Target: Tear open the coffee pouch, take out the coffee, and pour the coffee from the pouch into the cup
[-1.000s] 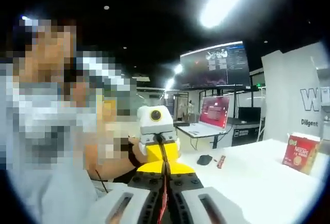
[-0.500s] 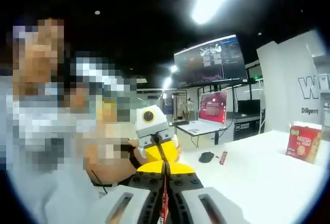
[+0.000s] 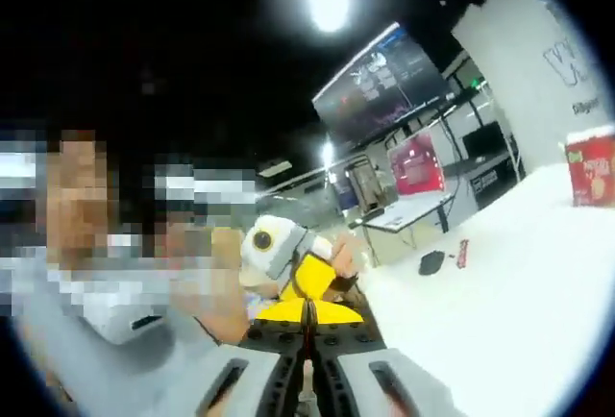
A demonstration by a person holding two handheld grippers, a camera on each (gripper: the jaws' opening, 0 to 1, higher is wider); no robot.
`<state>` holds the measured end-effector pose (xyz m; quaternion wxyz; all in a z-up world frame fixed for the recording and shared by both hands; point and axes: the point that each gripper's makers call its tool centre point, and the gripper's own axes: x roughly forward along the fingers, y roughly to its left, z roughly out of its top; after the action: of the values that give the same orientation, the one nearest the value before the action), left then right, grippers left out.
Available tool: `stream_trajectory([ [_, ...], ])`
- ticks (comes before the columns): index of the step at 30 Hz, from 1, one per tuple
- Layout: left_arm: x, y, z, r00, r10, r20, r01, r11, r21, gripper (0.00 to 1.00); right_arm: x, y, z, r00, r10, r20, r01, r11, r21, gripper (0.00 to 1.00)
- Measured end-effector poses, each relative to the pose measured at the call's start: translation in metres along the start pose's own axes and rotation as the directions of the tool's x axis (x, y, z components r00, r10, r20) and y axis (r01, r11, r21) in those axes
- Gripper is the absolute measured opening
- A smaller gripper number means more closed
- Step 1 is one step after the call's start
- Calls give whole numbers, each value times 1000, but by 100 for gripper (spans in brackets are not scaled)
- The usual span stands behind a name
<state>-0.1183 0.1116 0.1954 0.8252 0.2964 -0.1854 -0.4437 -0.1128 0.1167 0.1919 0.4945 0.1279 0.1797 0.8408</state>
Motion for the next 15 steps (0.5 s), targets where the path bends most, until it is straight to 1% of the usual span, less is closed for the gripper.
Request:
stream_trajectory([
  [1,0,1,0,1000,12,-13,-11,1000,25,3,1,-1,1,1000,10,5,-10,1000,29,1],
  [2,-1,2,1,999,25,-24,-23,998,62,3,1,-2,2,1000,17,9,-18,999,38,1],
  [3,-1,0,1,999,31,-38,-27,994,109,3,1,-2,2,999,32,6,-32,997,64,1],
  [4,-2,0,0,997,40,-60,-33,993,110,3,2,-4,3,1000,24,6,-24,998,54,1],
  [5,-2,-1,-2,997,35,-72,-29,997,74,3,2,-5,1,1000,12,-7,-12,1000,10,1],
  [6,-2,-3,-3,997,18,-69,-19,1000,-4,3,3,-5,0,1000,6,-17,-6,1000,-17,1],
  [7,-3,0,-2,998,25,-49,-27,998,-51,3,4,-3,2,1000,-3,-11,3,998,-61,1],
  [8,-4,2,0,1000,27,-12,-29,994,-104,4,5,-1,2,1000,-3,-10,2,996,-89,1],
  [9,-5,1,0,1000,10,21,-6,980,-198,4,6,2,1,1000,-8,-22,5,990,-139,1],
  [10,-8,2,-3,999,1,35,9,955,-296,4,8,2,0,999,-37,-32,29,978,-205,1],
  [11,-9,3,-4,998,-4,59,24,939,-344,4,10,3,-1,998,-48,-35,38,967,-251,1],
  [12,-9,2,-4,996,-20,91,55,911,-408,4,10,6,-2,998,-51,-45,37,962,-272,1],
  [14,-10,5,-9,996,-19,92,57,902,-428,4,11,3,-4,993,-97,-65,70,941,-331,1],
  [15,-10,3,-9,995,-25,93,63,899,-432,4,11,4,-7,991,-106,-81,71,935,-348,1],
])
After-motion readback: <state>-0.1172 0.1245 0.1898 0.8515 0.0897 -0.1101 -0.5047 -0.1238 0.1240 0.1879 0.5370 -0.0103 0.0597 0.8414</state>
